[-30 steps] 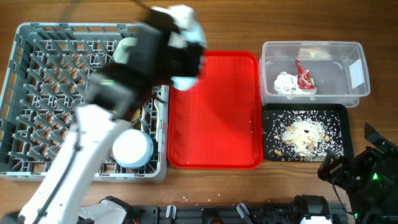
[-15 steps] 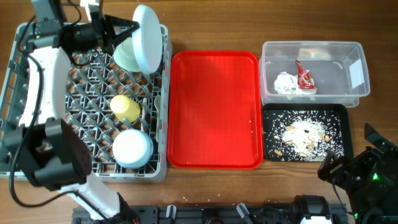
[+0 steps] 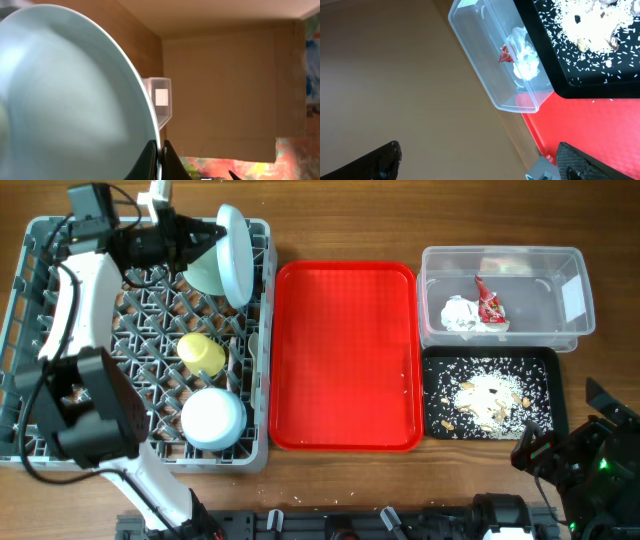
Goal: Sort waste into correct bins and load items into the dishwasher rack
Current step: 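Carry the blue plate with left gripper and stand it upright in the rack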
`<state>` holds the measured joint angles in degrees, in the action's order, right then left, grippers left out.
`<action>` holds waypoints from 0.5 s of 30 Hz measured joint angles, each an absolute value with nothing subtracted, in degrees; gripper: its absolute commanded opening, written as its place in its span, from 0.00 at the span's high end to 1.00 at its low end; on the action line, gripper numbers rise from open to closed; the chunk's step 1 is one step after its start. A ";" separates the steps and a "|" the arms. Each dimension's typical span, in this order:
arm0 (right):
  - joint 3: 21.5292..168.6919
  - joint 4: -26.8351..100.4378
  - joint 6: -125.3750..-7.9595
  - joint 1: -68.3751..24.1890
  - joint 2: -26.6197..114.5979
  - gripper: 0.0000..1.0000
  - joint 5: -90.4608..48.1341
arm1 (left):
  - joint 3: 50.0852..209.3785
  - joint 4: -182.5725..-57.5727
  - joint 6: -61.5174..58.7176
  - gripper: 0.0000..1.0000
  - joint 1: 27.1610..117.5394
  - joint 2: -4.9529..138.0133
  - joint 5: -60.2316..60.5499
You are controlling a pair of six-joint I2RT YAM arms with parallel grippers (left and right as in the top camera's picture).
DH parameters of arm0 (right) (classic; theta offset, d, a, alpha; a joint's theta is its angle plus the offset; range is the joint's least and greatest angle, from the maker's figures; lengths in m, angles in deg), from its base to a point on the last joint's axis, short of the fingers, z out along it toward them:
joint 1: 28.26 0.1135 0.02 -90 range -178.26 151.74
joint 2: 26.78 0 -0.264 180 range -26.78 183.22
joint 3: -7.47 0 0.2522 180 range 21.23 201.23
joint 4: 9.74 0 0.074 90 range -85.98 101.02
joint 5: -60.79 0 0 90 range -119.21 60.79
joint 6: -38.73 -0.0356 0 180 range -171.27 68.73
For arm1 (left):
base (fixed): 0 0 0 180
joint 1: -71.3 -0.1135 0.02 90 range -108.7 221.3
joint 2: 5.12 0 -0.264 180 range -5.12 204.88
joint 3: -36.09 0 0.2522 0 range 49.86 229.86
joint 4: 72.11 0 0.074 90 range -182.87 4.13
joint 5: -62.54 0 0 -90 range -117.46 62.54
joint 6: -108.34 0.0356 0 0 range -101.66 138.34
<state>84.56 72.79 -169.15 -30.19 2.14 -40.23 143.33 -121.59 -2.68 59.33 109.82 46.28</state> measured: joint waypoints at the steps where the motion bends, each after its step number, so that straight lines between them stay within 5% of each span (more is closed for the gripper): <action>1: 84.56 72.79 -169.15 -30.19 2.12 0.00 -40.23 | 143.24 -121.46 -2.68 0.96 59.33 111.30 46.06; 7: 84.56 72.79 -169.15 -30.19 2.14 0.00 -40.23 | 143.09 -120.52 -2.07 0.91 58.24 114.21 47.63; 9: 84.56 72.81 -169.15 -30.19 2.14 0.00 -40.23 | 143.09 -120.61 -2.04 0.51 57.26 114.60 47.28; 12: 84.56 72.79 -169.15 -30.19 2.14 0.00 -40.23 | 143.00 -121.22 -2.04 0.44 55.92 115.72 45.38; 15: 84.56 72.79 -169.15 -30.19 2.14 0.00 -40.23 | 143.00 -120.80 -2.26 0.25 55.40 115.94 44.55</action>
<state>84.56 72.79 -169.15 -30.19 2.14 -40.23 143.00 -120.80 -2.26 55.40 115.94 44.55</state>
